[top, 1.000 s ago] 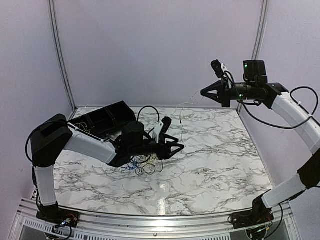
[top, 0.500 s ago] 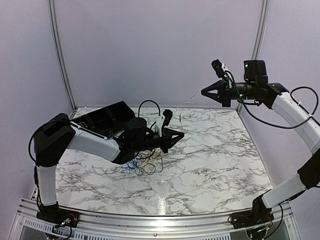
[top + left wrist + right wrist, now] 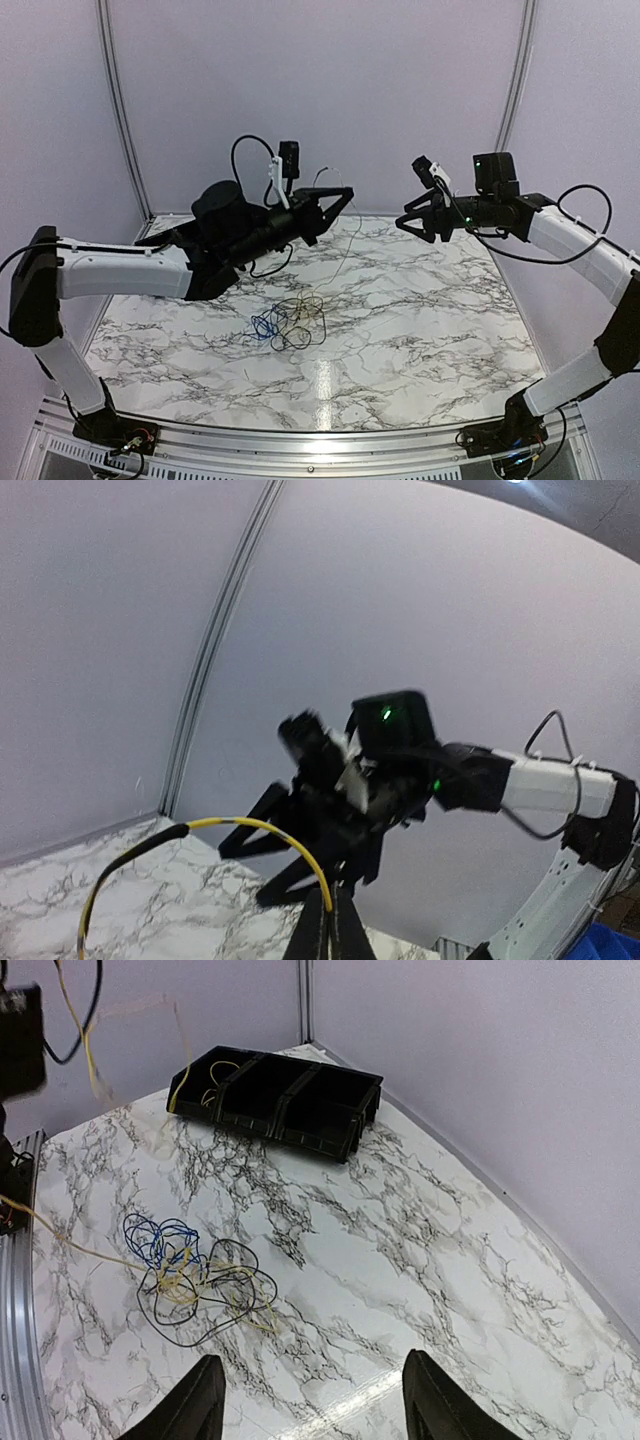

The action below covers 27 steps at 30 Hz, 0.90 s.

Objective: Untangle the cables

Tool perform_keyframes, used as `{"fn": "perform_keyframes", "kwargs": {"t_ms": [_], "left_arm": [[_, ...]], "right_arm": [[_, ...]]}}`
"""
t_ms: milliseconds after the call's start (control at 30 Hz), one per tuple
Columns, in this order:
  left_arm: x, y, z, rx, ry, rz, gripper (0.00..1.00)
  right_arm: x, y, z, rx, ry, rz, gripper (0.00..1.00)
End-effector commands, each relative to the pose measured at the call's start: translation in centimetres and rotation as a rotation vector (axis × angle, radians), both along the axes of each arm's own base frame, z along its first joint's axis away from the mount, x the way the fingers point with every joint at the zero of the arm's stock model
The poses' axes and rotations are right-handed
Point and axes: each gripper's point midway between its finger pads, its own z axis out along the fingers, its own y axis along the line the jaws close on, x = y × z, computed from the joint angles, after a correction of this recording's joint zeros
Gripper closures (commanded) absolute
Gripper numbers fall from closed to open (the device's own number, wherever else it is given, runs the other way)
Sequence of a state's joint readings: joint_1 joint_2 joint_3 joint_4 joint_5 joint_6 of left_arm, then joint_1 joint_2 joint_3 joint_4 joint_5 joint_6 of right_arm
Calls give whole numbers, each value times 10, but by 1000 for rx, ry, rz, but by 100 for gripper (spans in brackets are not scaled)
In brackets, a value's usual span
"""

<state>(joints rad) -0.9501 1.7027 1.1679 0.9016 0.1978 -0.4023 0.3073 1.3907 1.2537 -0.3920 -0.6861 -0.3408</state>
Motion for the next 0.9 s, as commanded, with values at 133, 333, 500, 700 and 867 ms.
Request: {"fn": "perform_keyframes", "kwargs": {"t_ms": [133, 333, 500, 700, 867], "left_arm": [[-21, 30, 125, -51, -166, 63, 100], [-20, 39, 152, -56, -197, 108, 100], [-18, 47, 173, -51, -239, 164, 100], [-17, 49, 180, -63, -233, 173, 100], [-19, 52, 189, -96, -215, 158, 100]], "right_arm": [[-16, 18, -3, 96, 19, 114, 36], [-51, 63, -24, 44, 40, 281, 34], [-71, 98, -27, 55, 65, 396, 27], [-68, 133, -25, 47, 30, 430, 20], [-59, 157, -43, 62, 26, 452, 20]]}}
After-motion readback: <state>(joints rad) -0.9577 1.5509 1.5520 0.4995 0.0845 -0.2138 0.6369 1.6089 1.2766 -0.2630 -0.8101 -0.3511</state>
